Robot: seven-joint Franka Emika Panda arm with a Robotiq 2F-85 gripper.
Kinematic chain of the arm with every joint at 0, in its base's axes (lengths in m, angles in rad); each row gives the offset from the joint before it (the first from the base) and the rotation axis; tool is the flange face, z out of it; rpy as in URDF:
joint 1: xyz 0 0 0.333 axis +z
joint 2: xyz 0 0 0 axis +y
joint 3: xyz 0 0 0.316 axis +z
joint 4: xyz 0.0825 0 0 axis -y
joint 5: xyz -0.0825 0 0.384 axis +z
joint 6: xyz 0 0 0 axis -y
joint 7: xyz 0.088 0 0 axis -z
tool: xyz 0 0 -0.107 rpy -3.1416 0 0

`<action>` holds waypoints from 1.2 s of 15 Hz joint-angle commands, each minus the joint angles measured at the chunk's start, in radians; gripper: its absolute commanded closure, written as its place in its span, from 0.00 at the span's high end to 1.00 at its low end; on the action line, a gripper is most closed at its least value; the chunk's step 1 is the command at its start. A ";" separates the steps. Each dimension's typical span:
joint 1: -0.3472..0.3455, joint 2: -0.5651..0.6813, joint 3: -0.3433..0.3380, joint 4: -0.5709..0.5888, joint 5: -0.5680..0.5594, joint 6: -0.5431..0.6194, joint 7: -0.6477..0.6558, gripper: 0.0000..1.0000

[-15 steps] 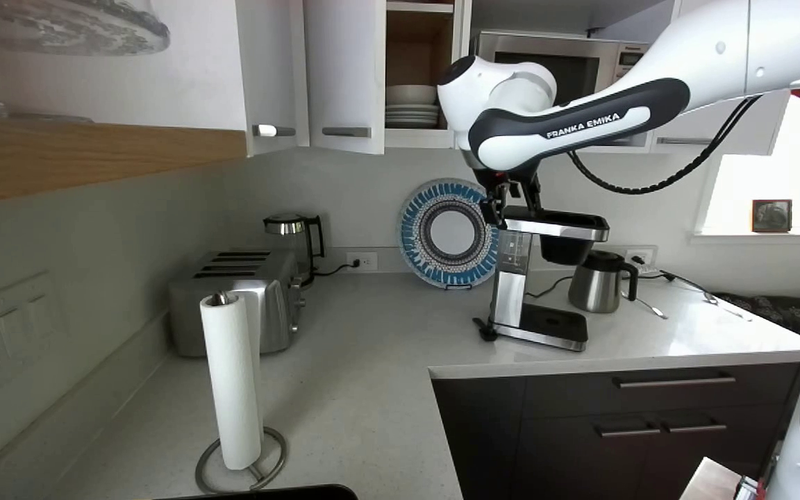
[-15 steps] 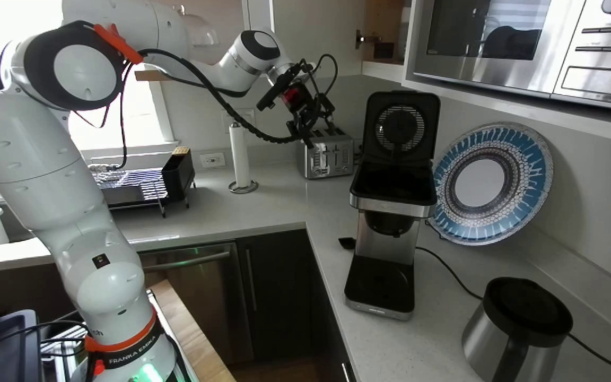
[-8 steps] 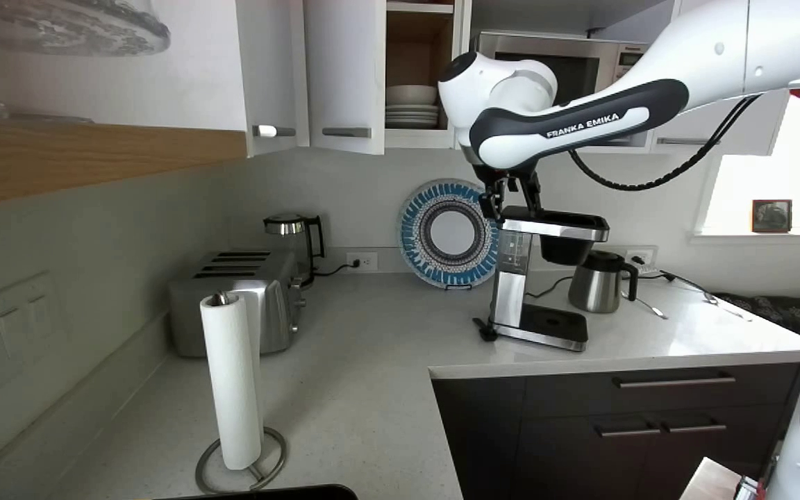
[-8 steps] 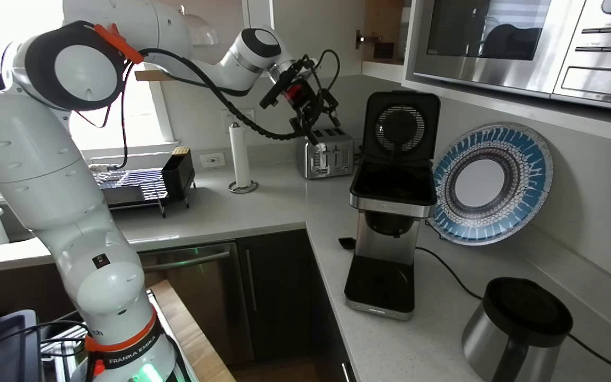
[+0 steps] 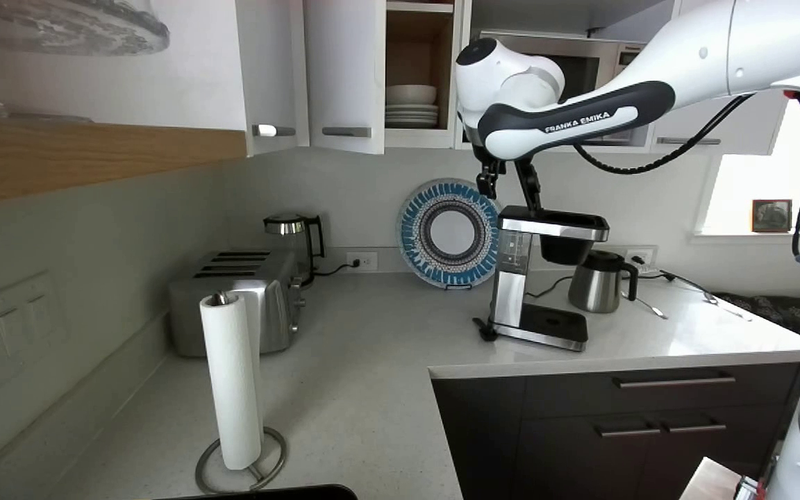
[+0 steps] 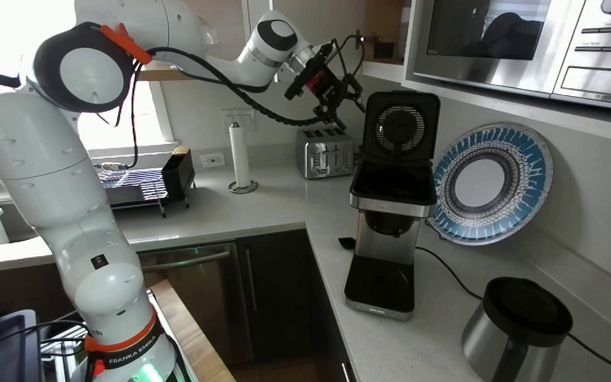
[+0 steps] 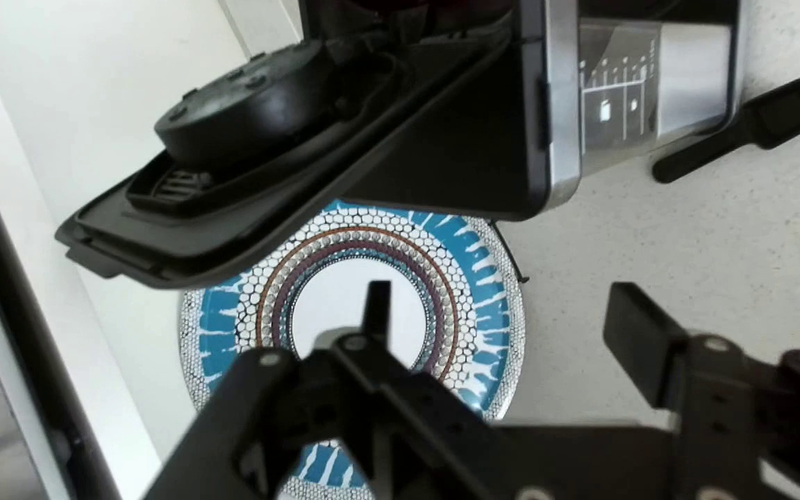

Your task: Close the lid on the coffeemaker chamber

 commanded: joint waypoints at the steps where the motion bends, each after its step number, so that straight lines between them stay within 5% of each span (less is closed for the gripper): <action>1: -0.010 0.043 -0.017 0.051 -0.009 0.075 -0.031 0.48; 8: -0.009 0.065 -0.020 0.113 -0.033 0.050 -0.037 0.01; 18: 0.000 0.036 -0.009 0.127 -0.131 -0.119 -0.085 0.00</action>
